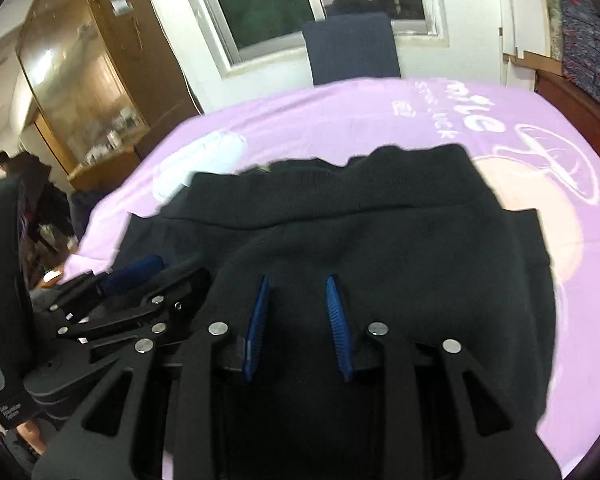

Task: Fold large clothes
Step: 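Lay the folded hem down and open both tools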

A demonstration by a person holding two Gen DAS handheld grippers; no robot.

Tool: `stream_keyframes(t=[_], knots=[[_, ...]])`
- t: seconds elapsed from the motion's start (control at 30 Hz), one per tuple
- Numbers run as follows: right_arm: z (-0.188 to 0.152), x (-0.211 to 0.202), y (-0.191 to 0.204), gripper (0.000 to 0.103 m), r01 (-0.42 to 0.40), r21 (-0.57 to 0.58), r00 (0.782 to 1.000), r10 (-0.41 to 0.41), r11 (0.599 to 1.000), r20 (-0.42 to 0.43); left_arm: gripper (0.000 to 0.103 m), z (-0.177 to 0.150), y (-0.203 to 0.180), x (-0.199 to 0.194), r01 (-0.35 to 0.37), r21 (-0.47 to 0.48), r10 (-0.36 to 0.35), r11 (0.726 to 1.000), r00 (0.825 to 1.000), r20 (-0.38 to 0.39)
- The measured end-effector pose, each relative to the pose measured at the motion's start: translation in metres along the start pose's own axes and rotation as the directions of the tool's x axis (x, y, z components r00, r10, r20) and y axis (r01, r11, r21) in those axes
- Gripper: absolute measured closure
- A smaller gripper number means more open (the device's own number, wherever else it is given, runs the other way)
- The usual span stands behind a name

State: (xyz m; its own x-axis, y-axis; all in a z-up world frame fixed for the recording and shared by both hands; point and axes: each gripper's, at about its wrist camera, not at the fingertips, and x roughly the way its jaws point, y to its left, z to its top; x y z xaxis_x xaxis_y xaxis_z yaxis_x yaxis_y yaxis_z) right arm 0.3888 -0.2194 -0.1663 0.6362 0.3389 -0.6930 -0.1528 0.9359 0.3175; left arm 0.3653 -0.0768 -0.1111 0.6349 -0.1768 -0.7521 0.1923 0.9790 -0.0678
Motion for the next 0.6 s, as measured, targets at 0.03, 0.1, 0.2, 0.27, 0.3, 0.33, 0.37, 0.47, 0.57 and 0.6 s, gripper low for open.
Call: stream_keyframes(t=[0.03,0.1,0.2,0.27,0.3,0.33,0.37,0.47,0.57,0.6], knots=[[-0.005,-0.007,0.004,0.072,-0.005,-0.004,1.000,0.005,1.000,0.006,0.044,-0.005,0.001,-0.005,-0.002,0.000,0.002,1.000,1.000,-0.001],[-0.020,-0.018,0.012,0.072,-0.006,-0.010,1.000,0.006,1.000,0.014,0.044,-0.018,0.002,-0.014,-0.016,0.003,0.016,1.000,1.000,0.001],[-0.037,-0.028,0.020,0.070,0.032,-0.031,0.999,-0.031,0.999,0.032,0.044,-0.031,0.004,-0.019,-0.023,0.001,0.023,1.000,1.000,0.002],[-0.045,-0.027,0.022,0.066,0.039,-0.036,0.999,-0.039,0.999,0.021,0.042,-0.031,0.002,-0.011,-0.034,0.013,0.034,0.999,0.999,-0.013],[-0.047,-0.022,0.018,0.066,0.043,-0.028,0.999,-0.043,0.999,0.002,0.041,-0.031,0.000,-0.006,-0.052,0.027,0.052,0.998,0.999,-0.012],[-0.050,-0.014,0.014,0.066,0.045,-0.022,0.999,-0.045,0.999,-0.021,0.040,-0.036,0.001,-0.006,-0.068,0.042,0.068,0.997,0.998,-0.002],[-0.051,-0.009,0.011,0.066,0.040,-0.020,0.999,-0.041,0.999,-0.029,0.040,-0.038,-0.001,-0.005,-0.086,0.058,0.086,0.995,0.996,0.008],[-0.051,-0.007,0.005,0.066,0.014,0.002,0.999,-0.014,1.000,-0.033,0.038,-0.039,-0.001,-0.003,-0.103,0.058,0.103,0.993,0.995,0.017],[-0.051,-0.007,0.004,0.066,0.006,0.007,1.000,-0.005,1.000,-0.031,0.037,-0.039,0.001,-0.002,-0.094,0.051,0.094,0.994,0.995,0.015],[-0.052,-0.007,0.004,0.066,0.005,0.007,1.000,-0.005,1.000,-0.030,0.037,-0.039,0.001,-0.003,-0.096,0.052,0.095,0.994,0.995,0.018]])
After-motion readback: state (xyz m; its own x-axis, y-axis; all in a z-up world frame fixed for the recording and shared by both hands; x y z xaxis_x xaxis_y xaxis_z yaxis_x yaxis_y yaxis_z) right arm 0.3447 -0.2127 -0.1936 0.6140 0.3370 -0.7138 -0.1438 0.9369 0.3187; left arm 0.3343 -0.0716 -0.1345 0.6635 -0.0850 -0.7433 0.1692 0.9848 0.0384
